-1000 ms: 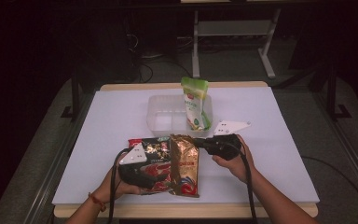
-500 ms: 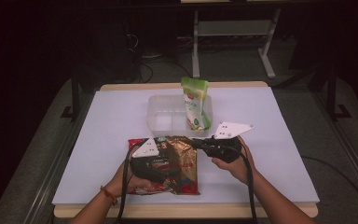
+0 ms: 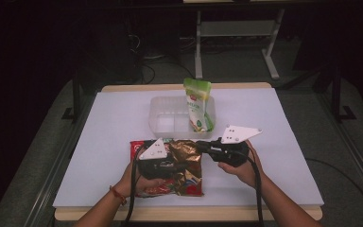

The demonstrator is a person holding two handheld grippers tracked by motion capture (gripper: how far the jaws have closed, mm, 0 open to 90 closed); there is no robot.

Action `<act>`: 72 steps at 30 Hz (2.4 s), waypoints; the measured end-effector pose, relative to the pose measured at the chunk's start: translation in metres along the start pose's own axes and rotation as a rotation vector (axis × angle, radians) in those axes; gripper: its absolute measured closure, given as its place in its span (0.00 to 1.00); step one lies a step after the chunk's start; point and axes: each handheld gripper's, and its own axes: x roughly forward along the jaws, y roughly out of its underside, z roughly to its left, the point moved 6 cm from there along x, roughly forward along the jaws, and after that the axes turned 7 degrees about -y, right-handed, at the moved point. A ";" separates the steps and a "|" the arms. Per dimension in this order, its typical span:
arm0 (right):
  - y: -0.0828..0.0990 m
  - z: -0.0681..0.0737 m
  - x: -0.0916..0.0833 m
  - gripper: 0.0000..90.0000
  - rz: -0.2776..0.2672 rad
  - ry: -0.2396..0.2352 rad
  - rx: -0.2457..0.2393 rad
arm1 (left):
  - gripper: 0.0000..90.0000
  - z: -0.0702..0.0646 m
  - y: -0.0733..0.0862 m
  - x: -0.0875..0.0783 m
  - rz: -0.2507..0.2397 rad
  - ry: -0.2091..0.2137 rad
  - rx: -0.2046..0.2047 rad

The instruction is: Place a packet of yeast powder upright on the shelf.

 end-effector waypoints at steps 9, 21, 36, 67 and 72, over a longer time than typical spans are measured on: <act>0.012 -0.003 0.012 0.47 0.069 -0.085 0.063 | 0.78 -0.002 0.001 -0.001 -0.036 0.007 0.035; 0.014 0.003 0.023 0.64 0.052 -0.220 0.106 | 0.79 -0.005 -0.001 -0.004 -0.063 0.022 0.050; -0.005 0.009 0.005 0.86 0.029 -0.142 0.022 | 0.59 0.001 -0.003 -0.018 -0.085 -0.032 0.041; -0.036 -0.001 -0.017 0.89 -0.065 0.154 -0.027 | 0.27 0.053 0.092 -0.125 -0.006 -0.423 -0.065; -0.043 -0.005 -0.013 0.89 -0.076 0.180 -0.038 | 0.27 0.058 0.103 -0.124 0.005 -0.438 -0.085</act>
